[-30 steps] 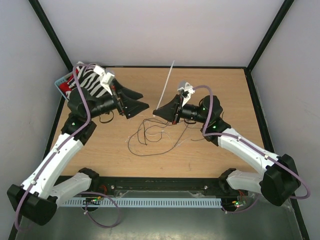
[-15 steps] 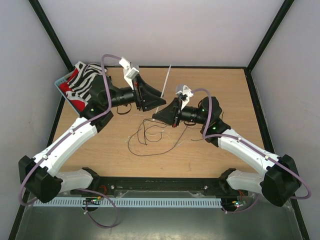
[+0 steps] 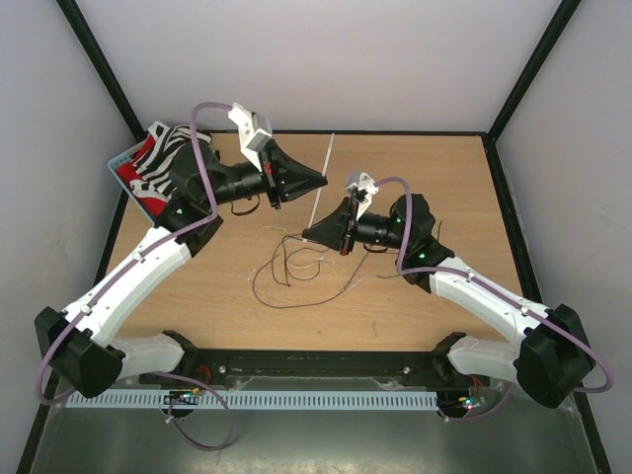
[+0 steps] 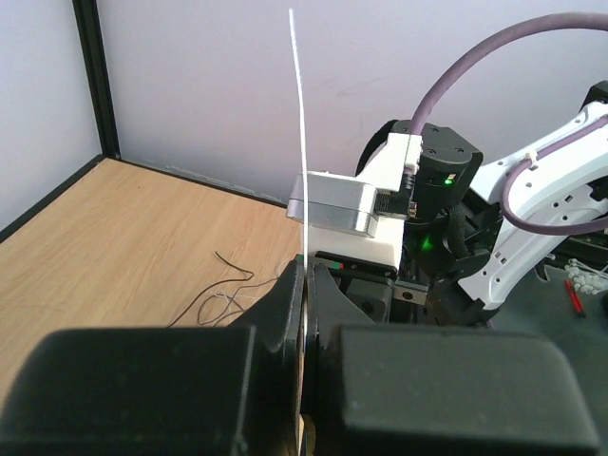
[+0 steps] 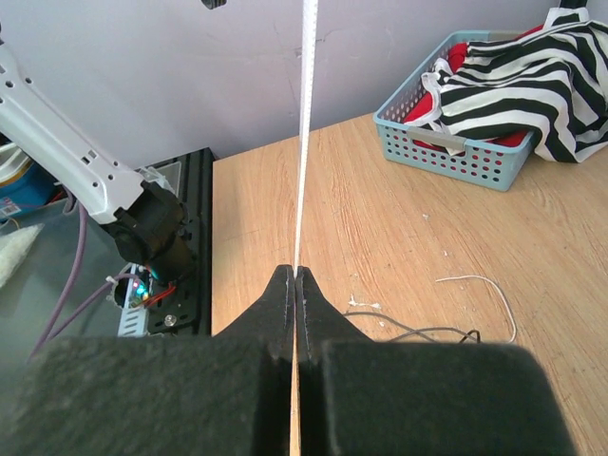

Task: Zip-tie the wires
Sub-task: Pick up the ribbon at the center of the board.

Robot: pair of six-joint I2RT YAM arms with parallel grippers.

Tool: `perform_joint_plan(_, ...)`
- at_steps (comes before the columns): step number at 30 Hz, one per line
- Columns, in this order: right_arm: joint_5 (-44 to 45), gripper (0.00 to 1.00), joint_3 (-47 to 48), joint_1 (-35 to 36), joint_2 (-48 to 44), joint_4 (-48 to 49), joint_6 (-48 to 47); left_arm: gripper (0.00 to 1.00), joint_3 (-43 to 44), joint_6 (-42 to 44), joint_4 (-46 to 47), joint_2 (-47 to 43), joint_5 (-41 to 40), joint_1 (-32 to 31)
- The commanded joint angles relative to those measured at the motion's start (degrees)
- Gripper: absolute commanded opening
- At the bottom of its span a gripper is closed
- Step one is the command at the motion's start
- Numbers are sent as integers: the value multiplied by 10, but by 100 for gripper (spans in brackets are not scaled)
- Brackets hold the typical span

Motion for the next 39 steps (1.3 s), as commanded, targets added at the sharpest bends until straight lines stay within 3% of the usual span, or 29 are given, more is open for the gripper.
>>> perform_joint_plan(1,-3,0,0,4,3,14,6,0,23,26,24,-14,-2,0)
perform_joint_plan(6,-3,1,-3,4,1,14,5,0,24,28,24,-10,-5,0)
perform_joint_plan(7,2,13,-4,4,0,11,4,0,26,29,24,-9,-6,0)
perform_joint_plan(13,21,61,13,4,-41,-58,-50,0,21,17,24,-10,1,14)
perform_joint_plan(15,42,70,22,3,-64,-79,-71,0,8,11,24,-12,5,19)
perform_joint_plan(18,67,75,39,3,-84,-106,-102,0,-13,6,24,-20,5,20)
perform_joint_plan(25,71,74,91,3,-53,-117,-101,0,-44,-18,24,-39,3,21)
perform_joint_plan(31,81,61,104,3,-19,-74,-65,0,-51,-30,26,-49,6,15)
perform_joint_plan(35,80,43,110,3,-14,-55,-58,0,-59,-34,26,-55,7,14)
perform_joint_plan(39,67,37,112,3,-17,-47,-58,0,-70,-34,26,-58,4,14)
